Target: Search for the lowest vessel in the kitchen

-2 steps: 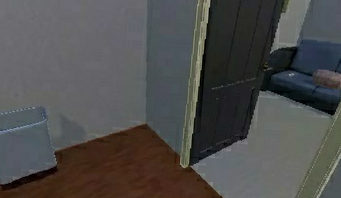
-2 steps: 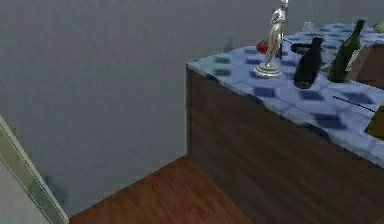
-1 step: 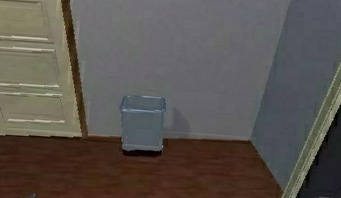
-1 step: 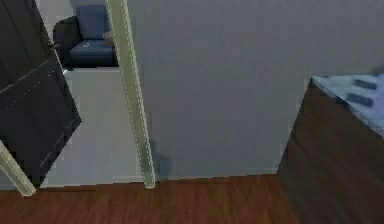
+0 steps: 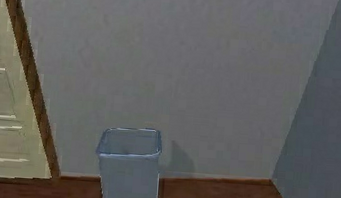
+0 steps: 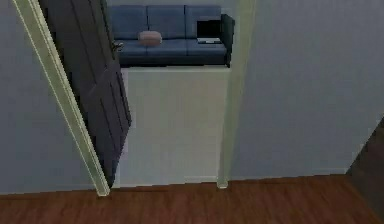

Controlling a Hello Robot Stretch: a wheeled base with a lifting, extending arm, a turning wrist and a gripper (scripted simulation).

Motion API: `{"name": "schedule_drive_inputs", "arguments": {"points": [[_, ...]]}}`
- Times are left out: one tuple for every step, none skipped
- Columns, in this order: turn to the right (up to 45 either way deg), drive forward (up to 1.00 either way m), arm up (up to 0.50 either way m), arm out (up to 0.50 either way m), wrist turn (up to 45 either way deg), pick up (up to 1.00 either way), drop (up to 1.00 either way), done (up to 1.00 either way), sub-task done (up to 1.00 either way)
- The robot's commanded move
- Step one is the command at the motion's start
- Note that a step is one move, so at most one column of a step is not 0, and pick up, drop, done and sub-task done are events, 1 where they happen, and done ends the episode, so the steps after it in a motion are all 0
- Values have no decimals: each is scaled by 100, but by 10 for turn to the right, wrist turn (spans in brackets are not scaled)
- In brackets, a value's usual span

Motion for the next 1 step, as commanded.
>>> {"name": "schedule_drive_inputs", "arguments": {"points": [[-390, 0, 0, 0, 0, 0, 0, 0, 0]]}}
